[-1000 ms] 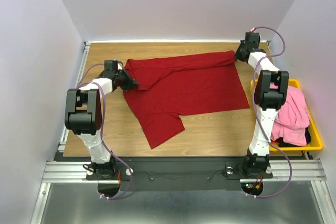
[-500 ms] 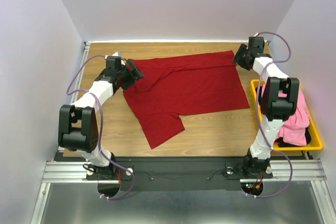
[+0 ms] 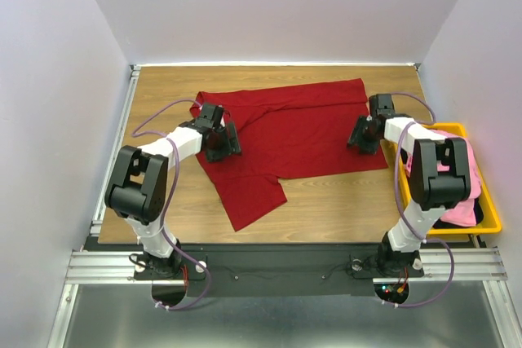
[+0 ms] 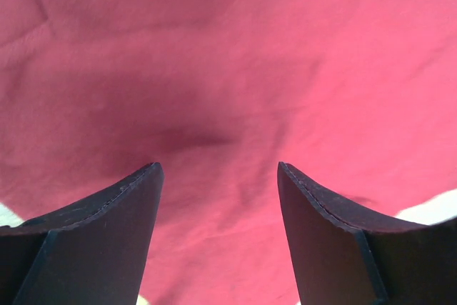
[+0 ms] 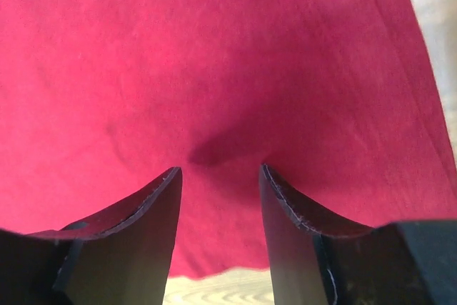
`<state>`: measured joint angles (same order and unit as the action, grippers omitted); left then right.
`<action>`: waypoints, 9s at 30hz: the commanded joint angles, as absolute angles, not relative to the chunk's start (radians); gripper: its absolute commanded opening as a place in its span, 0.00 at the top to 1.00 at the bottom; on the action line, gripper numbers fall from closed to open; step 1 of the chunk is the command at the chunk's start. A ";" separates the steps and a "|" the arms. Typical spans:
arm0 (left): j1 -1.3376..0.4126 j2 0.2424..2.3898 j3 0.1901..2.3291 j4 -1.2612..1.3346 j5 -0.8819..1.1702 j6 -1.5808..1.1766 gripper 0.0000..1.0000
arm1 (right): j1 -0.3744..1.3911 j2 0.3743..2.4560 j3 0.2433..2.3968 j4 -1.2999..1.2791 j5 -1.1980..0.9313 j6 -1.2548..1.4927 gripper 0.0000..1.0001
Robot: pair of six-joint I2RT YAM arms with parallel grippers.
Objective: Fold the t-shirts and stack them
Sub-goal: Fold the tshirt
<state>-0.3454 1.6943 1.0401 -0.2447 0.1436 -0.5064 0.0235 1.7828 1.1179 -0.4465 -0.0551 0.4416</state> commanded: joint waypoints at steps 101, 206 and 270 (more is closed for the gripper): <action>-0.413 2.195 1.834 -0.445 -0.138 0.363 0.70 | 0.089 1.545 1.111 -0.531 -0.368 0.405 0.17; -0.495 2.046 1.624 -0.370 -0.267 0.189 0.63 | 0.089 1.479 1.063 -0.534 -0.364 0.423 0.17; -0.483 2.028 1.723 -0.578 -0.100 0.081 1.00 | 0.089 1.466 1.055 -0.534 -0.360 0.425 0.17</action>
<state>-0.4767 2.1189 1.6970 -0.5079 -0.1387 0.1276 0.0856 1.4918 1.0466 -0.5465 -0.3557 0.4229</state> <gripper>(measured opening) 0.022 0.829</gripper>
